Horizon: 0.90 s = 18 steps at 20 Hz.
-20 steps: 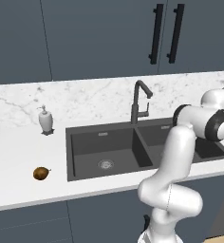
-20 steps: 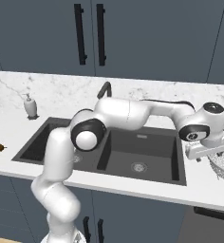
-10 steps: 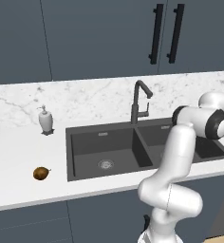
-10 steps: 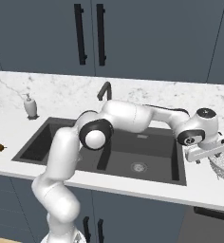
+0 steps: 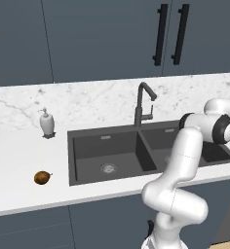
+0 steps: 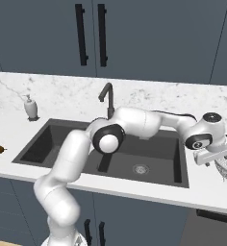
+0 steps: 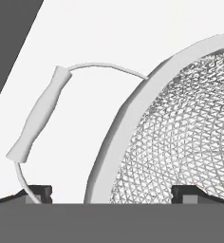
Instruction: Put the colander in the sink, put the pear in the colander, and turn on the sink faucet and pour water over the colander.
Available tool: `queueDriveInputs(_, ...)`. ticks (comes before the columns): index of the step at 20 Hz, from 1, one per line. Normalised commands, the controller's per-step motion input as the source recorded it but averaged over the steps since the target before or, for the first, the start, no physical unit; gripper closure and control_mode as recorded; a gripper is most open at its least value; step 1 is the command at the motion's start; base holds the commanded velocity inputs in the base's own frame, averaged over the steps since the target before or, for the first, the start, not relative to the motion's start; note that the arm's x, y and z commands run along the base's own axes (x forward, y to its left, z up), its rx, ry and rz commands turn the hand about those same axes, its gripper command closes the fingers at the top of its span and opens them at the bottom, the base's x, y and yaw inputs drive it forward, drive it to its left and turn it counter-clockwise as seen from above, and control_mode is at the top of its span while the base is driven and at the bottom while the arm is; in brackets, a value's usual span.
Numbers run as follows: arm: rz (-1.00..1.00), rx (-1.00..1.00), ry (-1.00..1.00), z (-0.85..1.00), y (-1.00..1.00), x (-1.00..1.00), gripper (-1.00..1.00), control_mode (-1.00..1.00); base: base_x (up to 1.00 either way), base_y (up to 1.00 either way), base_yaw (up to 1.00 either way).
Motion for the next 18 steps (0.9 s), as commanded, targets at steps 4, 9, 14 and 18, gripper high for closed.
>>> queueDriveInputs(4, 0.0, 0.01, 0.03, -0.12, -0.26, 0.02, 1.0, -1.0, 0.0, 0.0, 0.0)
queueDriveInputs(9, 0.0, 0.08, 0.02, -0.14, 0.05, -0.28, 1.0, -1.0, 0.0, 0.0, 0.0)
queueDriveInputs(14, 0.0, 0.09, 0.0, -0.1, 0.47, -0.5, 1.0, -1.0, 0.0, 0.0, 0.0)
queueDriveInputs(18, 0.0, 0.0, -0.04, 0.0, 0.98, -0.57, 1.0, -1.0, 0.0, 0.0, 0.0)
